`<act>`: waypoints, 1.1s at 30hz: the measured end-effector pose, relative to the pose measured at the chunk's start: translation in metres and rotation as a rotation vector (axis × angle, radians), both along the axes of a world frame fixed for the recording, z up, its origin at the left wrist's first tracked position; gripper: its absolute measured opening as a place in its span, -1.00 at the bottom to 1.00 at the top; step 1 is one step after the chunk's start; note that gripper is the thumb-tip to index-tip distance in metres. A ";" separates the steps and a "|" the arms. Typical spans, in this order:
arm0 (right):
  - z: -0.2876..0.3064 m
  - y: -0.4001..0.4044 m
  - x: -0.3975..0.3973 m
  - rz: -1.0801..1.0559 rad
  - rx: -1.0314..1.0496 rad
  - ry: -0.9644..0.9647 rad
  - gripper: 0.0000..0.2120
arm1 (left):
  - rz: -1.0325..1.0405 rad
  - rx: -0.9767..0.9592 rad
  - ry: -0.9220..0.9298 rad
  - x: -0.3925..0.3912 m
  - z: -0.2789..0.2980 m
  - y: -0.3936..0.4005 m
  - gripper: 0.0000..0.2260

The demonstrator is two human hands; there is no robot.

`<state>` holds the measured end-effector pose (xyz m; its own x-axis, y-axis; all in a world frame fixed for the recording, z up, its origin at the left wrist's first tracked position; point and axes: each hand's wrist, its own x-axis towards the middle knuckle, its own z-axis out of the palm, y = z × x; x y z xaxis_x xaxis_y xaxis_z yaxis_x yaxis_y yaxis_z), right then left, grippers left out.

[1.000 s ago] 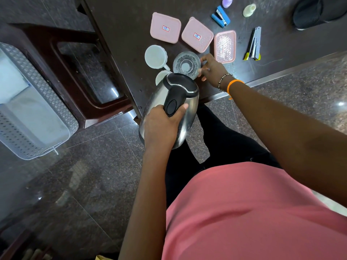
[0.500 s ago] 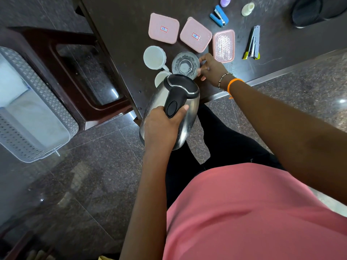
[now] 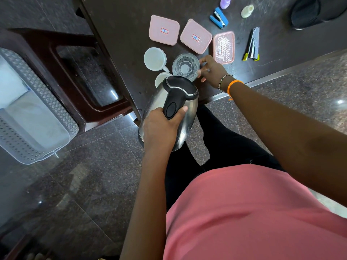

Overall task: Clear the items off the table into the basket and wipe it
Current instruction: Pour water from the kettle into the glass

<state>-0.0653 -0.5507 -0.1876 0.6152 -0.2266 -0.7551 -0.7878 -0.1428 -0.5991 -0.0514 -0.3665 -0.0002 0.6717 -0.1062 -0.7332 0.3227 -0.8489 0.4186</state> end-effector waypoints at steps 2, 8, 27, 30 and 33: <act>0.002 0.000 0.001 0.000 -0.003 -0.003 -0.72 | -0.006 0.004 -0.011 0.000 0.000 0.001 -0.57; 0.006 0.001 0.001 0.004 -0.003 0.012 -0.71 | -0.031 0.010 -0.003 0.001 0.001 0.003 -0.56; 0.026 0.010 0.002 -0.040 -0.071 0.056 -0.68 | 0.004 -0.120 0.013 -0.011 0.000 0.039 -0.61; 0.029 0.015 -0.003 -0.018 -0.199 0.026 -0.66 | 0.079 -0.165 0.017 -0.017 0.000 0.055 -0.66; 0.038 0.025 -0.007 -0.088 -0.343 -0.061 -0.68 | 0.173 -0.199 -0.014 -0.025 0.002 0.074 -0.52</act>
<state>-0.0721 -0.5256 -0.1500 0.6238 -0.5151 -0.5878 -0.7701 -0.2770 -0.5746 -0.0761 -0.2927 0.0017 0.7022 -0.1297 -0.7000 0.4493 -0.6821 0.5770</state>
